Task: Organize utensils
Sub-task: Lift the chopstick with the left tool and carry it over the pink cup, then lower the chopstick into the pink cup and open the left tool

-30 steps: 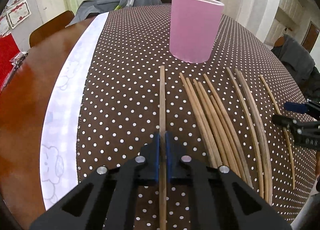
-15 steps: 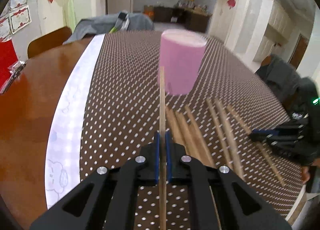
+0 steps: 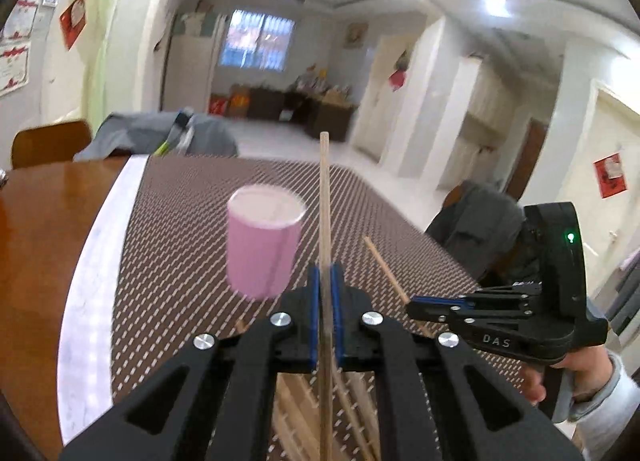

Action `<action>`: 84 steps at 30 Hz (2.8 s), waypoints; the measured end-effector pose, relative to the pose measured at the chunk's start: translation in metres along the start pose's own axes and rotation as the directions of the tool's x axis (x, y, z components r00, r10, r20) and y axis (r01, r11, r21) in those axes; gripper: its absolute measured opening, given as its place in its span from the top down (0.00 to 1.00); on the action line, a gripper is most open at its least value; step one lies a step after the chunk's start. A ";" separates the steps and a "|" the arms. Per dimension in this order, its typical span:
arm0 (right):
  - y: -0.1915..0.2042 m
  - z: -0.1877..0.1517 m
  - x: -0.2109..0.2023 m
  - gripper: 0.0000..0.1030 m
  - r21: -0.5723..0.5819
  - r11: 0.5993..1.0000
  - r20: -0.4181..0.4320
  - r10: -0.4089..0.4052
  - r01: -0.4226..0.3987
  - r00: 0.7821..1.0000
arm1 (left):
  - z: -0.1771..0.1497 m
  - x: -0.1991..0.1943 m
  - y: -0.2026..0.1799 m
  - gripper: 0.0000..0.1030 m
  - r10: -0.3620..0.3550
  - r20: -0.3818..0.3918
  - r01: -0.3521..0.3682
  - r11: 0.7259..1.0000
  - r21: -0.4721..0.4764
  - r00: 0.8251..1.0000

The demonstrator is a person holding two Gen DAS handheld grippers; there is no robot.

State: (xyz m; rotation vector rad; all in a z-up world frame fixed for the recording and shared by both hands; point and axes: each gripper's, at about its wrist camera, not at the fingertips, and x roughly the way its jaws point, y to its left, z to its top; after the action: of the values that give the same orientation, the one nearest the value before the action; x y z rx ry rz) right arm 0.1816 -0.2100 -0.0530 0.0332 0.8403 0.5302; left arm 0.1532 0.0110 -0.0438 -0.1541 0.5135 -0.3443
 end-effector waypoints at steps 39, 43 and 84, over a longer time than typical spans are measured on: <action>0.008 0.152 0.060 0.94 0.109 0.976 0.651 0.075 -0.191 0.756 | 0.098 0.111 0.065 0.94 0.110 0.481 -0.060 0.991 -0.117 0.870; 0.008 0.149 0.071 0.94 0.096 0.980 0.651 0.073 -0.177 0.756 | 0.090 0.116 0.066 0.94 0.129 0.454 -0.091 0.990 -0.105 0.881; 0.042 0.086 0.062 0.58 0.113 0.993 0.463 -0.014 -0.043 0.886 | 0.046 0.052 0.051 0.59 0.210 0.196 -0.207 0.978 -0.038 0.958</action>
State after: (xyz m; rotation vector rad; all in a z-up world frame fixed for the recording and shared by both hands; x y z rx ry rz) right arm 0.2587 -0.1296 -0.0289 0.2690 0.3999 0.4585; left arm 0.2334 0.0422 -0.0394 -0.1481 0.3304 -0.1157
